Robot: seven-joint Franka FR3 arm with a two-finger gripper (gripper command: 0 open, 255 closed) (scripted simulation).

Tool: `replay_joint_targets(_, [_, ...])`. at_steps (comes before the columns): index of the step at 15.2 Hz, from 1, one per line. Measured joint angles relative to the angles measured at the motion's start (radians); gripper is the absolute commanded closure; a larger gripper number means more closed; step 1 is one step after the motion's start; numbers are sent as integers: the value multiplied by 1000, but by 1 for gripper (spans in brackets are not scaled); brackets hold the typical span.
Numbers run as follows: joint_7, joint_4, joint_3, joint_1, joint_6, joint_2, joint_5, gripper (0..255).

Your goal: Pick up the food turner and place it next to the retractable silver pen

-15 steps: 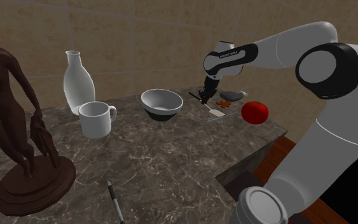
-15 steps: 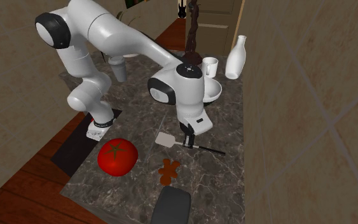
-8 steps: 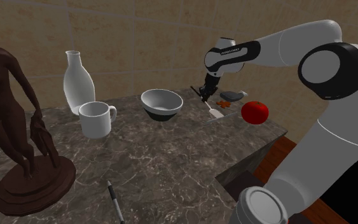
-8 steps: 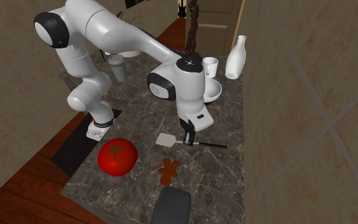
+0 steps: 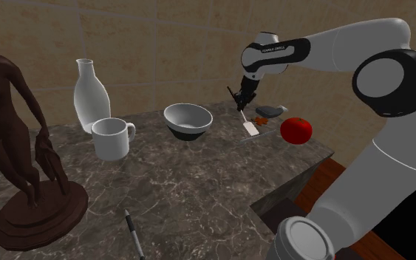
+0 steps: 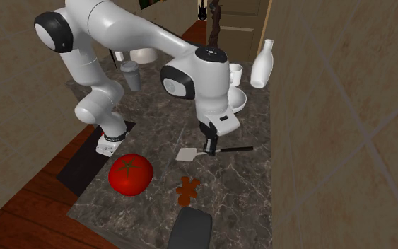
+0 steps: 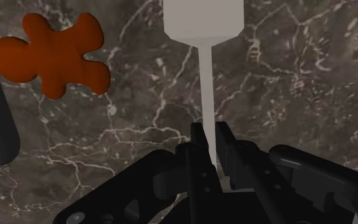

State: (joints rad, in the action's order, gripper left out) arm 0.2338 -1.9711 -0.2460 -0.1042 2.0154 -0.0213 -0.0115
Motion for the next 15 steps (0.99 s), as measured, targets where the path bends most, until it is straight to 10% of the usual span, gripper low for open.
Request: replay_joint_targets(15, [-251, -81, 135, 107, -40, -123, 29, 255])
